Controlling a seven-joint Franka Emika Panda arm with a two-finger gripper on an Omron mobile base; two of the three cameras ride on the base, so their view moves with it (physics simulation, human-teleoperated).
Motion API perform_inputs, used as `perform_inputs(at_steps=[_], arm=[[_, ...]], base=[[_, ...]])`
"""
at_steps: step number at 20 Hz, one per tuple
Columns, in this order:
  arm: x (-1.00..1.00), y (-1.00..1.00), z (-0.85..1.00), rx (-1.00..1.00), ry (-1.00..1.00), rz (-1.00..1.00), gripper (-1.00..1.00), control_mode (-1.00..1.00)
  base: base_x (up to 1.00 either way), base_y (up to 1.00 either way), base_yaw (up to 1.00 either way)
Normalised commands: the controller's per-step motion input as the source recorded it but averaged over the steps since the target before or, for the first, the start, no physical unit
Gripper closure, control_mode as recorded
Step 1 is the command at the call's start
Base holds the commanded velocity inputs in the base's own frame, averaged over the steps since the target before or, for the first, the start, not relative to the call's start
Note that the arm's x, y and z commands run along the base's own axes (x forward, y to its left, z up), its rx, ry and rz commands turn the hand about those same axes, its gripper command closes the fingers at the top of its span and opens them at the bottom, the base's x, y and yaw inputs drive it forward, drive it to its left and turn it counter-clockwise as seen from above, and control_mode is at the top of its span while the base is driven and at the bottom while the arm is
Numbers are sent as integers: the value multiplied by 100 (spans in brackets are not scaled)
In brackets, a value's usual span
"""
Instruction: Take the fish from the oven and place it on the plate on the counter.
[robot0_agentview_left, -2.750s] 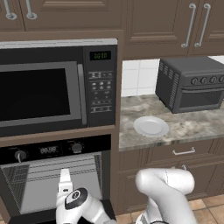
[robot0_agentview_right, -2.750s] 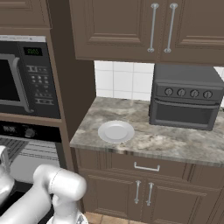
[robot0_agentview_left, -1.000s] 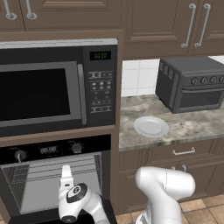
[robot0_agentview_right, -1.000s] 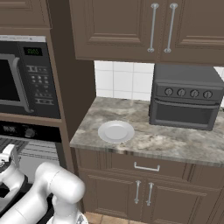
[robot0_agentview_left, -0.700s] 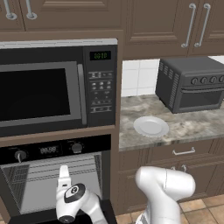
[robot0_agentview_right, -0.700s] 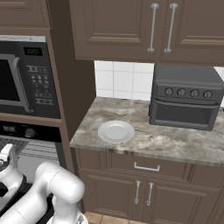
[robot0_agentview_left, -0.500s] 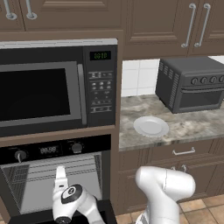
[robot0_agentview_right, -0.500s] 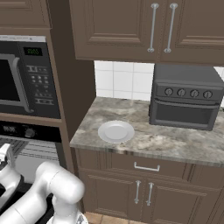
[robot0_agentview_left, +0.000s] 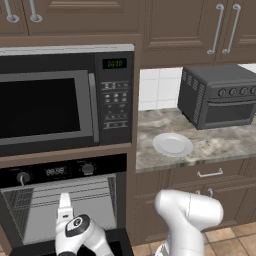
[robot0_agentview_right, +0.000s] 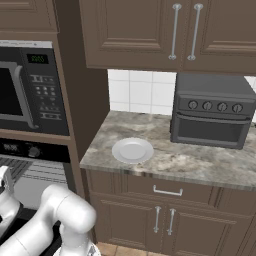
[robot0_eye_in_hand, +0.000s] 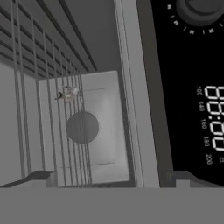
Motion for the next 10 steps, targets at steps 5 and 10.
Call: perform_inputs(at_steps=[5,10], arm=[[-7,30,-9,0,0,0,-100,-100],[-1,5,-19,0,2,0,-100,-100]], base=[[0,0,0],[0,0,0]])
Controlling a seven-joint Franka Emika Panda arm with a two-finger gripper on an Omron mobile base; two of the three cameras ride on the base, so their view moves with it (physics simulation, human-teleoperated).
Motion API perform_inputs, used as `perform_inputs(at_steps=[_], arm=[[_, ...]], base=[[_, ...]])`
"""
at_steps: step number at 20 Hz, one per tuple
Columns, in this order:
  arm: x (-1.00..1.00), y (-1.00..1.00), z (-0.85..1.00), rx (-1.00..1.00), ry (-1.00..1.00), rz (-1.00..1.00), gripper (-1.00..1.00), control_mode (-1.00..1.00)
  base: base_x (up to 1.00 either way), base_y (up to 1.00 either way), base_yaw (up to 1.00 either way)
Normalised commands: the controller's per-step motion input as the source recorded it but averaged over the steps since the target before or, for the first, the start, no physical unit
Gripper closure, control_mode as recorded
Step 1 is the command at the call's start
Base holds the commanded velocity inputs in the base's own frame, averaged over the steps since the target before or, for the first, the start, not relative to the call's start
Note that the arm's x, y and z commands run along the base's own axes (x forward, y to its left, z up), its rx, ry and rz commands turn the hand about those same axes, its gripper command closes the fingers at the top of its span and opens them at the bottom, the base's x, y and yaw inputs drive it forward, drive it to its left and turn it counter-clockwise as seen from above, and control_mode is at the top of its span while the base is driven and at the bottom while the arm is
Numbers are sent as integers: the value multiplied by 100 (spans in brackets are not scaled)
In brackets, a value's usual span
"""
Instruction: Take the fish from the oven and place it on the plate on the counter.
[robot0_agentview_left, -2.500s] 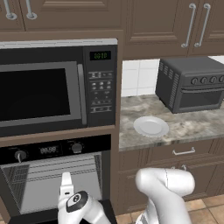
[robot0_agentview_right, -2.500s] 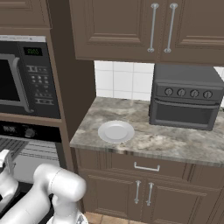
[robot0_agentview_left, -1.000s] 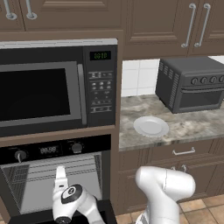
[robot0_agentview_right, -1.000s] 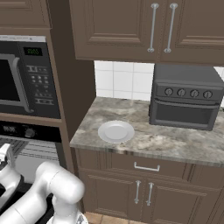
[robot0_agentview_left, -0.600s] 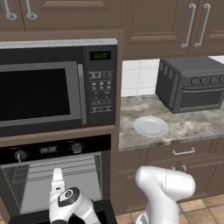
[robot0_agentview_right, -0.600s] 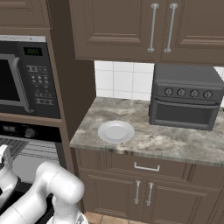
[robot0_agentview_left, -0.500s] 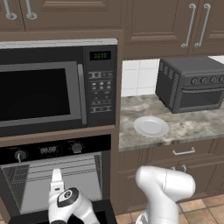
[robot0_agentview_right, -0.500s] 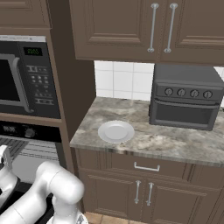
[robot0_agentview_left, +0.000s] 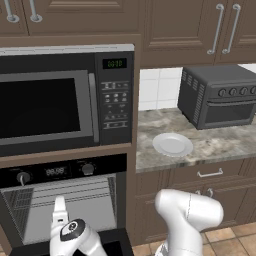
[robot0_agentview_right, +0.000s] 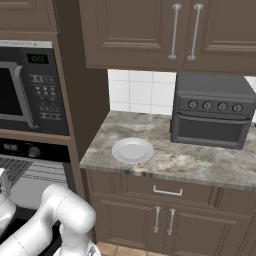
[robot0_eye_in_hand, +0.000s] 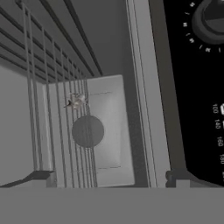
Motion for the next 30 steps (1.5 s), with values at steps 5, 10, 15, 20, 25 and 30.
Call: perform_inputs(at_steps=[5,10,15,20,25,30], arm=[[-8,26,-29,-2,1,0,-100,-100],[-6,23,-33,0,2,0,-100,-100],[-2,22,-69,0,8,0,-100,-100],[0,1,-24,0,0,0,-100,-100],[10,0,-24,-1,0,0,-100,-100],[7,-1,-27,0,0,0,-100,-100]], base=[[0,0,0],[0,0,0],[0,0,0],[0,0,0],[0,0,0],[0,0,0]])
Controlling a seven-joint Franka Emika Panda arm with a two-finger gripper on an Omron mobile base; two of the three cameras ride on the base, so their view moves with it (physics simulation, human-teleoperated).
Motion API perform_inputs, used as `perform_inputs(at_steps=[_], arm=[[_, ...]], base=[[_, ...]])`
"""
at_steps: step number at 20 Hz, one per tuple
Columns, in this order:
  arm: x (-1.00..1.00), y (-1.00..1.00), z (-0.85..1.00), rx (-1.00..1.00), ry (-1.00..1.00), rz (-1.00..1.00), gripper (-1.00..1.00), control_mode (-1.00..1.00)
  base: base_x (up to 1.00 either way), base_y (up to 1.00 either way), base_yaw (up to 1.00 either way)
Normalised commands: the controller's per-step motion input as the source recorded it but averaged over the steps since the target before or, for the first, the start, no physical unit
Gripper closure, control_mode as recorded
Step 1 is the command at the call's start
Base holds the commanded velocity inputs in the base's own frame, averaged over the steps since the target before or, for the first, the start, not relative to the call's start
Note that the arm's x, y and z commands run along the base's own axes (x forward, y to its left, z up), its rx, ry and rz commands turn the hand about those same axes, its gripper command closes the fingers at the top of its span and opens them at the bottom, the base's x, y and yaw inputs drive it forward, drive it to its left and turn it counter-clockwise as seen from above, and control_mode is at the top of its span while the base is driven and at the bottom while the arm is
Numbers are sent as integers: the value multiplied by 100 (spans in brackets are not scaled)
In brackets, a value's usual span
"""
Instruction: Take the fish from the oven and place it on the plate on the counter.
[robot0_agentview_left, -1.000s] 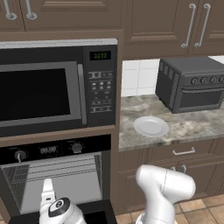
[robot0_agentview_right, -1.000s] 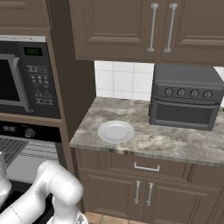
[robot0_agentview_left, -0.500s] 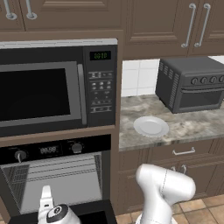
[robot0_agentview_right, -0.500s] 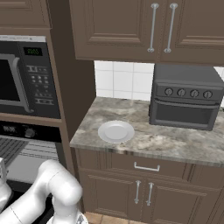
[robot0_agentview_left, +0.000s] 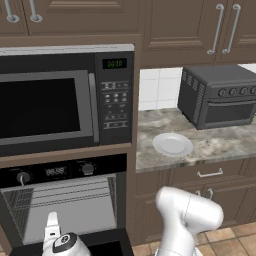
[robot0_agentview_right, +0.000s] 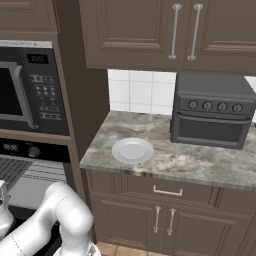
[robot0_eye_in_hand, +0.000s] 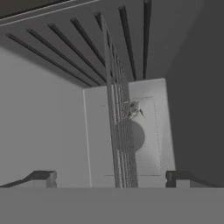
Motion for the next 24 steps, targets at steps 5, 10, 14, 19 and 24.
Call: perform_inputs(at_steps=[5,10,14,19,24], arm=[[20,-20,-18,0,0,0,-100,-100],[46,-31,-37,0,0,0,-100,-100],[47,-22,-19,0,0,0,-100,-100],[34,-28,-7,0,0,0,-100,-100],[11,-10,-1,0,0,0,-100,-100]], base=[[0,0,0],[0,0,0],[0,0,0],[0,0,0],[0,0,0]])
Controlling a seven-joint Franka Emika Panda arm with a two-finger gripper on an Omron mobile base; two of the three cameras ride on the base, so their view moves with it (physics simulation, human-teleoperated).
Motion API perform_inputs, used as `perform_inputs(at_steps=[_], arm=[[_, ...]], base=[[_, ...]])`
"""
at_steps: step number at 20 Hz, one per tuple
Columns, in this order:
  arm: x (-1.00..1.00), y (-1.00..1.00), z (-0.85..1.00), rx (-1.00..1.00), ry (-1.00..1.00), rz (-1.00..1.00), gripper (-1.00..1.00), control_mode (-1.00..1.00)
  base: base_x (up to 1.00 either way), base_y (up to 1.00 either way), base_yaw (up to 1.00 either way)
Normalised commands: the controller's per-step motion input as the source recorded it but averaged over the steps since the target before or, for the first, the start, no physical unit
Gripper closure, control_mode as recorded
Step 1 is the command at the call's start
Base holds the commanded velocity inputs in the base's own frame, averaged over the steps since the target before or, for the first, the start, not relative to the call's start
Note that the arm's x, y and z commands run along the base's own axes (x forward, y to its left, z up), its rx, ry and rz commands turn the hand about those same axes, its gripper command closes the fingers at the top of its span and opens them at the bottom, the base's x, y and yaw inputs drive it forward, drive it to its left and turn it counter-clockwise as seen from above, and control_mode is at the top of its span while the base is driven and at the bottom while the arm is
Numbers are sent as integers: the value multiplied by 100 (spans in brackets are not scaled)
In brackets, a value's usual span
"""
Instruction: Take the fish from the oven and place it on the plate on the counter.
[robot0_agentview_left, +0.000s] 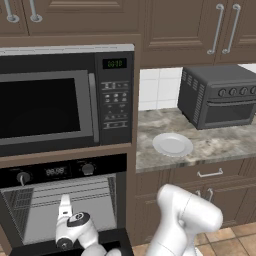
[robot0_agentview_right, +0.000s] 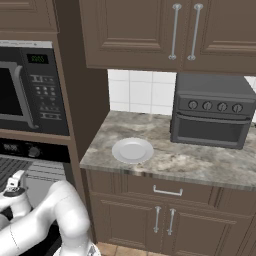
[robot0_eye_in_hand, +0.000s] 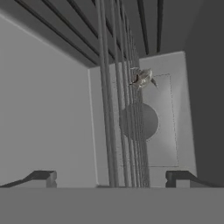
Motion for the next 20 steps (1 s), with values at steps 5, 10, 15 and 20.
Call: perform_inputs(at_steps=[5,10,15,20], arm=[[28,0,-1,0,0,0,-100,-100],[28,0,-4,0,0,0,-100,-100],[6,11,-16,0,0,-4,-100,-100],[7,22,-11,0,0,-7,-100,-100]], base=[[0,0,0],[0,0,0],[0,0,0],[0,0,0]])
